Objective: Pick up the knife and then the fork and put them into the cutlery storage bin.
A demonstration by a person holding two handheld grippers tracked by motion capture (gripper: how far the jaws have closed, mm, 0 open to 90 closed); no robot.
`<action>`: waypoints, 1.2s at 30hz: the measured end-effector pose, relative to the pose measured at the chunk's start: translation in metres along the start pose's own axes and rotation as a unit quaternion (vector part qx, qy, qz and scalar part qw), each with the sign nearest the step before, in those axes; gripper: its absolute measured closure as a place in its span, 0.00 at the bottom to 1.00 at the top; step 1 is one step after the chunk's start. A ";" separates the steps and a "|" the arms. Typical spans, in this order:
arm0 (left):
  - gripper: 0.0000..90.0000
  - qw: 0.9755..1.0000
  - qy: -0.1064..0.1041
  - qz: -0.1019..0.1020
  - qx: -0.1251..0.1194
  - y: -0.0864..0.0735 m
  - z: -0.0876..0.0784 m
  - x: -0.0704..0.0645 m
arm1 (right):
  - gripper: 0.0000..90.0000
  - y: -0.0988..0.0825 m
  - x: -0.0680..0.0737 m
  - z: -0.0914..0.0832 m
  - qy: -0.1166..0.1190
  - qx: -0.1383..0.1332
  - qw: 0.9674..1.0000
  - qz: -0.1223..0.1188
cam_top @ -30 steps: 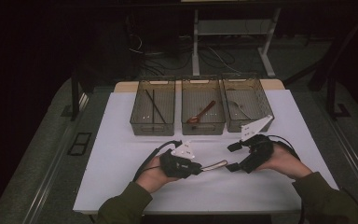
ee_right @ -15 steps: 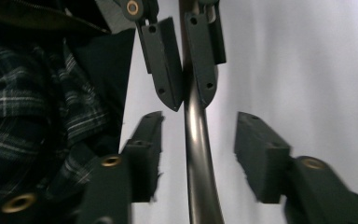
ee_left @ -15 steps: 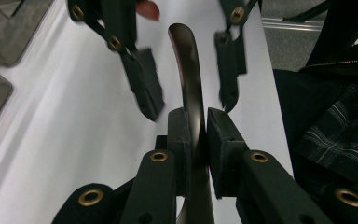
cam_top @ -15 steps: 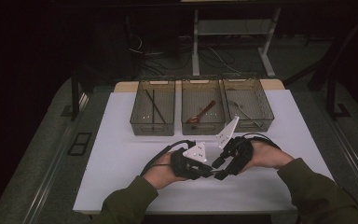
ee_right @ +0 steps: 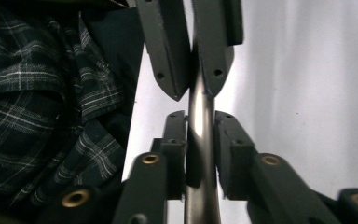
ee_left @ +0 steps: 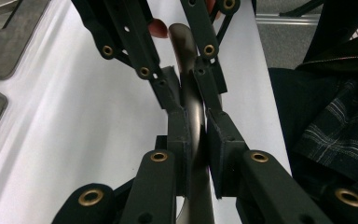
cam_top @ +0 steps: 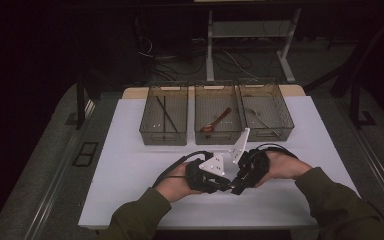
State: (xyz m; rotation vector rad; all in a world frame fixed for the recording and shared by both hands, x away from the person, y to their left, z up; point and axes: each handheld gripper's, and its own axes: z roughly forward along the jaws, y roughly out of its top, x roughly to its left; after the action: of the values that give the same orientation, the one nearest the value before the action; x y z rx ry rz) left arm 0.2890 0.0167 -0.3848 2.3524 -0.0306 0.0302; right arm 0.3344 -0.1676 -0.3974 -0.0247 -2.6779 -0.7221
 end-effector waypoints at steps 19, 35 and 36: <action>0.83 1.000 0.007 -0.015 -0.013 -0.003 -0.001 0.003 | 0.92 0.000 -0.001 -0.001 -0.015 0.007 1.000 -0.004; 0.42 0.979 0.094 -0.149 -0.100 -0.050 -0.053 0.007 | 0.92 -0.038 -0.020 -0.019 -0.101 -0.011 0.993 0.061; 0.40 0.977 0.105 -0.157 -0.102 -0.056 -0.057 0.006 | 0.92 -0.042 -0.022 -0.023 -0.112 -0.017 0.992 0.062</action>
State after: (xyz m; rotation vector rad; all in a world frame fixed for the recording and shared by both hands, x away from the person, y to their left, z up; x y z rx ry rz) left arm 0.2959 0.0966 -0.3840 2.1136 0.4212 0.1143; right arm 0.3577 -0.2138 -0.4074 -0.2949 -2.8431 -0.7644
